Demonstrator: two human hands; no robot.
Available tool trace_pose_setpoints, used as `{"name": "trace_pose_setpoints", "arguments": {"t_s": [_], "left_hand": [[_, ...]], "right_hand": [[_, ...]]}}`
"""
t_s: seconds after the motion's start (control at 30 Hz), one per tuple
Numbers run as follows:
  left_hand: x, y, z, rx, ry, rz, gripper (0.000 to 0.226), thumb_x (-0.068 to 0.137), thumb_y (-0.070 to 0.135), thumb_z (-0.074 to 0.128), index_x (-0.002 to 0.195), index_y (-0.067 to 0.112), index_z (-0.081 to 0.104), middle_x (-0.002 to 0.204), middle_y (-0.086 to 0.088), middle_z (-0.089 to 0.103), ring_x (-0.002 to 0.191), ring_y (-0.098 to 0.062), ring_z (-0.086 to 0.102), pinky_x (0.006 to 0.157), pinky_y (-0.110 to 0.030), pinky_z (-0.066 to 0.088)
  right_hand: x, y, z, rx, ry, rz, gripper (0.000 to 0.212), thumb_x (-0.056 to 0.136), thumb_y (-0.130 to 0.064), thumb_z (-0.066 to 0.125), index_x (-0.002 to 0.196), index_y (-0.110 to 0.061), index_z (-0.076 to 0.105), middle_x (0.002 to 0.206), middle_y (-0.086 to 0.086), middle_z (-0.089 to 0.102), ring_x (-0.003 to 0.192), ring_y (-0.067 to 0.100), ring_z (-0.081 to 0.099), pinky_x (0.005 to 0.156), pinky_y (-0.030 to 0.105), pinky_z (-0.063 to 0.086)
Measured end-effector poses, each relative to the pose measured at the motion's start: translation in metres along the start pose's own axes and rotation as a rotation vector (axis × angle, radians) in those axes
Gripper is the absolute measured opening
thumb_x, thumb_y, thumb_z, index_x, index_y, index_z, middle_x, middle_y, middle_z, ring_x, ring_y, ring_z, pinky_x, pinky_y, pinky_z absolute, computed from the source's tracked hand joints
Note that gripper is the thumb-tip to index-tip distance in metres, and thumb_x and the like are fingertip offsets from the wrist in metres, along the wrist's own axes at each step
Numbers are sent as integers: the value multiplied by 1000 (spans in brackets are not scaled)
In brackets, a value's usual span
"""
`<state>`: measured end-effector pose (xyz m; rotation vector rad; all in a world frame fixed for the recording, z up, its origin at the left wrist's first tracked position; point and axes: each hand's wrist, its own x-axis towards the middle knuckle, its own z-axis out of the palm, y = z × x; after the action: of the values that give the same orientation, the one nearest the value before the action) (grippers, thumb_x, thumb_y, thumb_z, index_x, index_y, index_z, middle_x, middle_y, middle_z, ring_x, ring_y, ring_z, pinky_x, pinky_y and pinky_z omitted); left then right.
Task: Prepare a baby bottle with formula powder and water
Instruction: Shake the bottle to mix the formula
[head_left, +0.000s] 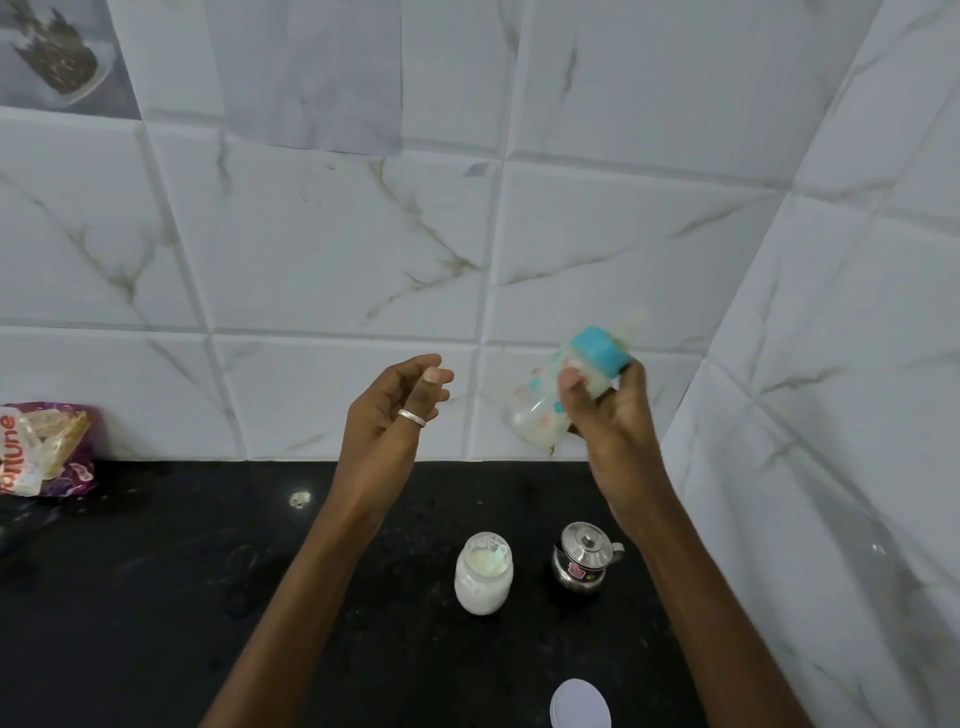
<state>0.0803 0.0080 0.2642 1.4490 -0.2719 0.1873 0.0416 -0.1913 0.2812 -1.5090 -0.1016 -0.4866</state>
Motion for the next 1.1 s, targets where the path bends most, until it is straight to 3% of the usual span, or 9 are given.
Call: {"name": "trace_pose_setpoints", "arguments": {"t_s": [0.1, 0.23, 0.37, 0.5, 0.63, 0.77, 0.93, 1.03, 1.1], "left_hand": [[1, 2, -1, 4, 8, 4, 43, 91, 46, 57, 123, 19, 67, 110, 8, 76, 101, -10, 71, 97, -34, 56], [1, 4, -2, -9, 6, -1, 40, 92, 44, 58, 121, 19, 68, 109, 6, 76, 101, -10, 71, 97, -34, 56], [3, 4, -2, 3, 11, 6, 43, 90, 45, 58, 122, 18, 68, 109, 7, 76, 100, -10, 71, 96, -32, 57], [1, 3, -3, -1, 1, 6, 42, 92, 45, 58, 123, 18, 67, 110, 5, 76, 101, -11, 71, 96, -33, 56], [3, 2, -4, 2, 12, 5, 41, 93, 44, 58, 124, 18, 67, 111, 6, 76, 101, -10, 72, 96, -33, 56], [2, 1, -4, -1, 1, 10, 42, 92, 44, 58, 123, 18, 67, 111, 6, 76, 102, -10, 71, 96, -32, 56], [4, 1, -3, 0, 9, 4, 41, 93, 43, 57, 124, 18, 67, 110, 7, 76, 102, -10, 72, 97, -34, 56], [1, 1, -2, -3, -6, 8, 41, 92, 43, 58, 123, 18, 67, 111, 6, 76, 102, -11, 71, 97, -35, 55], [0, 0, -2, -2, -7, 5, 42, 92, 43, 58, 123, 17, 67, 111, 6, 76, 102, -11, 71, 97, -36, 55]], "right_hand": [[-1, 1, -1, -33, -79, 11, 43, 87, -33, 66, 126, -26, 48, 117, -2, 68, 111, 18, 70, 91, 38, 60], [7, -4, 1, 129, 91, -7, 41, 88, -37, 64, 120, -18, 47, 105, -8, 68, 96, 6, 72, 79, 35, 63], [-3, 2, 6, -77, -110, 54, 51, 86, -39, 68, 129, -22, 47, 116, -3, 67, 107, 11, 71, 86, 33, 60], [4, 1, 4, 78, 97, 18, 48, 86, -43, 70, 123, -20, 48, 110, -7, 70, 105, 14, 72, 92, 47, 60], [-8, 8, 8, -82, -105, 57, 46, 89, -45, 75, 124, -29, 49, 116, -3, 70, 108, 17, 72, 91, 42, 60], [-2, 0, 0, 109, 117, 6, 41, 89, -40, 69, 121, -23, 50, 108, -8, 72, 106, 17, 73, 86, 39, 62], [-12, 4, -2, -103, -69, 25, 44, 87, -38, 71, 124, -27, 49, 113, -4, 72, 105, 14, 73, 84, 34, 60], [-4, -4, -7, 89, 107, 1, 45, 84, -40, 67, 122, -22, 50, 106, -8, 74, 102, 11, 74, 79, 33, 62], [-3, -2, -6, 31, 116, -18, 48, 87, -45, 71, 122, -22, 49, 108, -7, 72, 103, 12, 73, 83, 37, 62]]}}
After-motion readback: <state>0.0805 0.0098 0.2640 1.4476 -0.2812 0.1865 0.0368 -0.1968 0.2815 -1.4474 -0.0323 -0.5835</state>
